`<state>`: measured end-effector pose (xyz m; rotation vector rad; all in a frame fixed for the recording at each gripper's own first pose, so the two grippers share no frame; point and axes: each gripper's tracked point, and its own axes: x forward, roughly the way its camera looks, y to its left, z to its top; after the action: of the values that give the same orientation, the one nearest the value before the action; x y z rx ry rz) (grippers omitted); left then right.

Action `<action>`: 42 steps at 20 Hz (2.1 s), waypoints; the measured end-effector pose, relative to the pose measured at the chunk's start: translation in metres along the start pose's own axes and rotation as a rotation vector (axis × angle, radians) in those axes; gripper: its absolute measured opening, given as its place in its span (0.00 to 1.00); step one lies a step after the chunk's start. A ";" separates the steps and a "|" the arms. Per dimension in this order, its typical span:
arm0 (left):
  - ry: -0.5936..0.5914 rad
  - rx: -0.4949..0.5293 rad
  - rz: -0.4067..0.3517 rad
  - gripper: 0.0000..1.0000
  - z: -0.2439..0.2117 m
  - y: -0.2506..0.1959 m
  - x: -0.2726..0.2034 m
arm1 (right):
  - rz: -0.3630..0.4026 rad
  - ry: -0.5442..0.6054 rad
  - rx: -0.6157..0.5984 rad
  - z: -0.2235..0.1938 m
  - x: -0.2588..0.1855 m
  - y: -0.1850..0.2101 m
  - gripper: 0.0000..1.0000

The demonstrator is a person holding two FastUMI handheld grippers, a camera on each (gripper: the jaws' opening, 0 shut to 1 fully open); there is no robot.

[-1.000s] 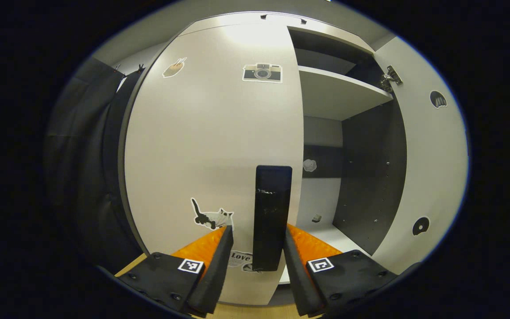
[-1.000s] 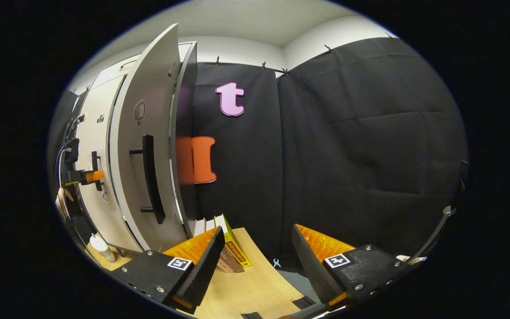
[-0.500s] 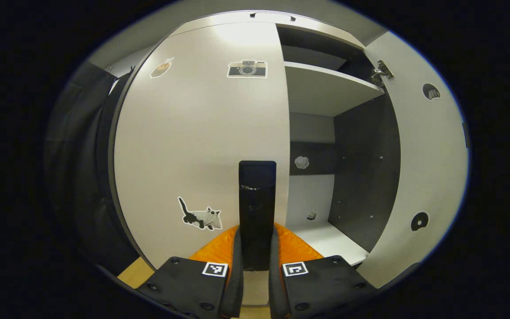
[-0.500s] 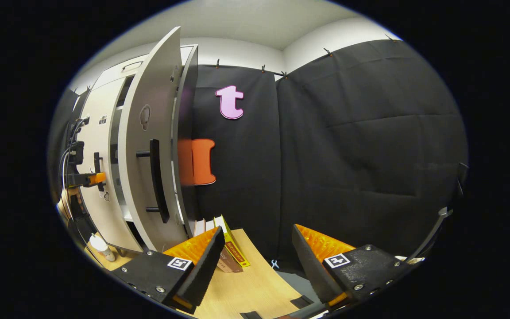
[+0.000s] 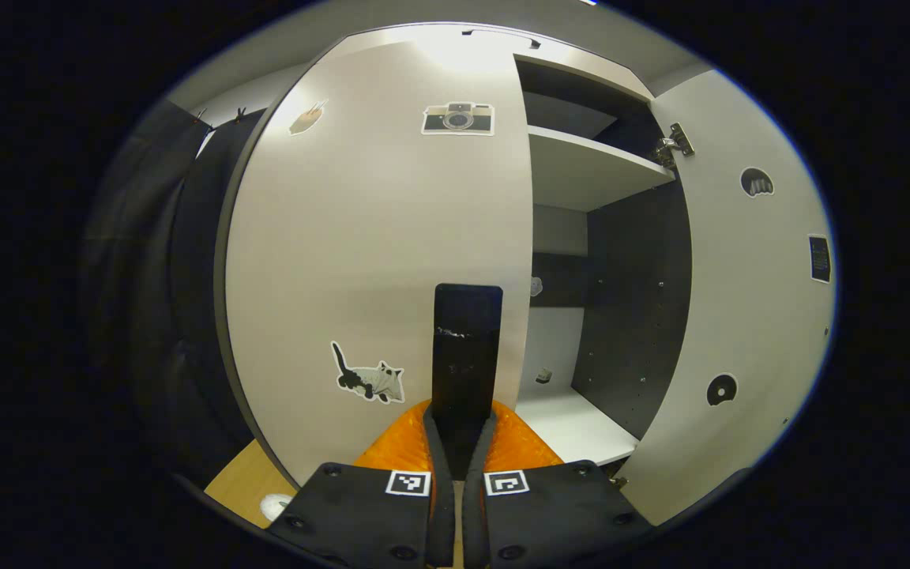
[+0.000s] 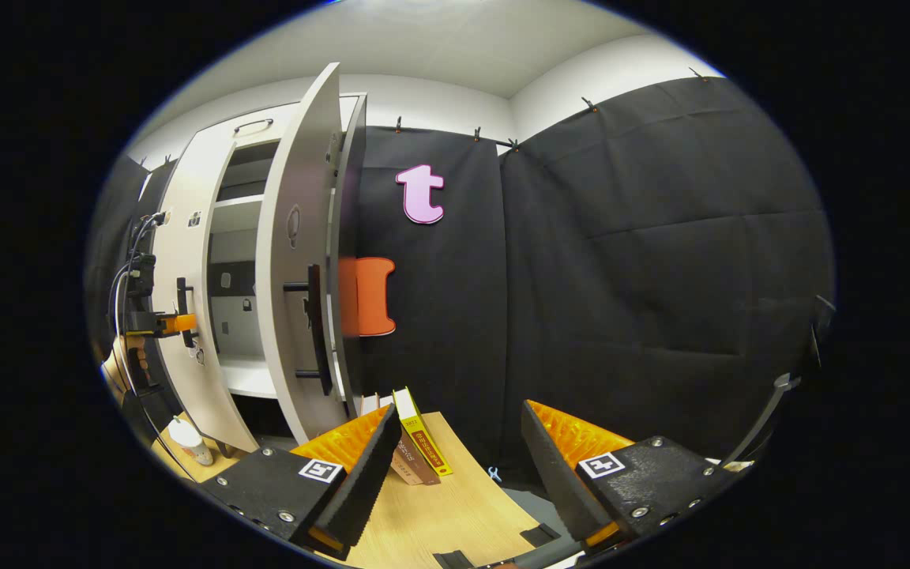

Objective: Open the right door of the double-door shoe cabinet with the right hand, and open the left door with the left hand.

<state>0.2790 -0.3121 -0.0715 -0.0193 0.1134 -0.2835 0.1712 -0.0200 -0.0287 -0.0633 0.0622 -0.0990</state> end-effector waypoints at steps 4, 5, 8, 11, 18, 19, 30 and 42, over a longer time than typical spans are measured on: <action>0.001 -0.002 -0.005 0.11 0.000 0.006 -0.018 | 0.020 -0.012 -0.005 0.005 -0.011 0.010 0.93; 0.001 -0.007 -0.008 0.11 0.000 0.008 -0.020 | 0.025 -0.012 -0.006 0.006 -0.011 0.014 0.95; -0.003 -0.008 -0.008 0.11 -0.001 0.012 -0.032 | 0.048 -0.014 -0.002 0.006 -0.012 0.026 0.98; 0.000 -0.014 -0.013 0.11 -0.002 0.016 -0.037 | 0.071 -0.023 -0.002 0.009 -0.013 0.040 0.98; 0.003 -0.014 -0.020 0.11 -0.002 0.026 -0.053 | 0.141 -0.035 0.015 0.013 -0.015 0.081 0.98; 0.003 -0.016 -0.019 0.11 -0.002 0.028 -0.057 | 0.150 -0.034 0.018 0.013 -0.016 0.088 0.98; -0.024 -0.002 0.029 0.10 0.000 0.047 -0.070 | 0.225 -0.044 0.022 0.014 -0.019 0.147 0.93; -0.036 -0.002 0.136 0.06 0.002 0.118 -0.092 | 0.253 -0.063 0.013 0.020 -0.019 0.205 0.99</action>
<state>0.2244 -0.1728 -0.0640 -0.0184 0.0792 -0.1467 0.1734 0.1870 -0.0217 -0.0450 0.0065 0.1550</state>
